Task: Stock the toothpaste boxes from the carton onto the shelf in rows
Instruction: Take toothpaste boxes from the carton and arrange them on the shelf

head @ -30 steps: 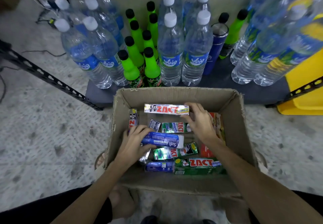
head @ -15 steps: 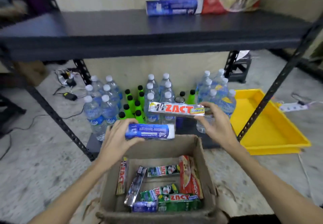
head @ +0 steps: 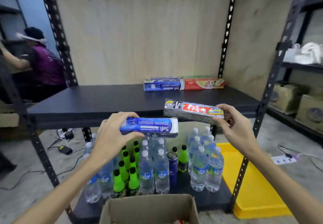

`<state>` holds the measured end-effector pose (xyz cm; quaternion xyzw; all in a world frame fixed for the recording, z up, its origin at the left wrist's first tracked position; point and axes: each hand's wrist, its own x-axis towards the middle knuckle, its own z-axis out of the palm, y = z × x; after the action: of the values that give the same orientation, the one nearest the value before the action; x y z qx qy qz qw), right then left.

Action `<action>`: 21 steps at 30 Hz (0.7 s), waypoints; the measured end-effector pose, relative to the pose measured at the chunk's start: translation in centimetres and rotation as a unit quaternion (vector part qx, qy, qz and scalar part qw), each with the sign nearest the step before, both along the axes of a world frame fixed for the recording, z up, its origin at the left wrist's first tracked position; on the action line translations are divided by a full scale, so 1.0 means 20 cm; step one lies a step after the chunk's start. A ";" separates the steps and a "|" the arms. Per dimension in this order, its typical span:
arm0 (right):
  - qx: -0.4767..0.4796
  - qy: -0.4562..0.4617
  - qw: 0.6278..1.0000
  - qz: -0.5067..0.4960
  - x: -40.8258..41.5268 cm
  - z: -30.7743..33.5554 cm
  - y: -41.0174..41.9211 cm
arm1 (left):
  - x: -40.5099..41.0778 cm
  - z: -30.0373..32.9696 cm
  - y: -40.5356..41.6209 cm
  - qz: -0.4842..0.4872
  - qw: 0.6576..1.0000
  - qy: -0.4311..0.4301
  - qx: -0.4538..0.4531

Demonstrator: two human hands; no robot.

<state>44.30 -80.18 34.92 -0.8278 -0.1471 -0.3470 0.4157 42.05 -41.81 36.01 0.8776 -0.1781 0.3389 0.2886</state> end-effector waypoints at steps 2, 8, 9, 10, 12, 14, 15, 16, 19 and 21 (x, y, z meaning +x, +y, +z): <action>-0.002 -0.007 1.000 -0.018 0.06 0.08 -0.04 | 0.06 0.10 -0.02 0.006 1.000 -0.004 -0.024; -0.021 0.036 0.997 -0.065 0.36 0.21 -0.19 | 0.38 0.24 -0.04 0.042 0.998 0.020 -0.051; -0.028 0.047 0.996 -0.072 0.42 0.22 -0.21 | 0.44 0.25 -0.04 0.048 0.997 0.030 -0.051; -0.036 0.055 0.995 -0.081 0.48 0.23 -0.23 | 0.50 0.26 -0.05 0.053 0.997 0.040 -0.046; -0.046 0.072 0.992 -0.095 0.59 0.25 -0.26 | 0.62 0.26 -0.07 0.064 0.996 0.059 -0.027; -0.051 0.091 0.988 -0.109 0.70 0.26 -0.28 | 0.73 0.26 -0.12 0.077 0.994 0.077 -0.012; -0.054 0.103 0.986 -0.117 0.76 0.26 -0.30 | 0.79 0.26 -0.14 0.081 0.993 0.083 -0.007; -0.057 0.116 0.984 -0.126 0.81 0.26 -0.31 | 0.85 0.26 -0.17 0.084 0.993 0.087 -0.001; -0.086 0.152 0.973 -0.154 0.92 0.28 -0.30 | 1.01 0.25 -0.23 0.086 0.990 0.108 0.024; -0.141 0.170 0.958 -0.184 0.95 0.28 -0.28 | 1.08 0.24 -0.27 0.088 0.989 0.121 0.011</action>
<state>63.25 -85.78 40.48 -0.9377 0.0328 -0.2469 0.2424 63.66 -47.24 40.76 0.9275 -0.0679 0.2520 0.2675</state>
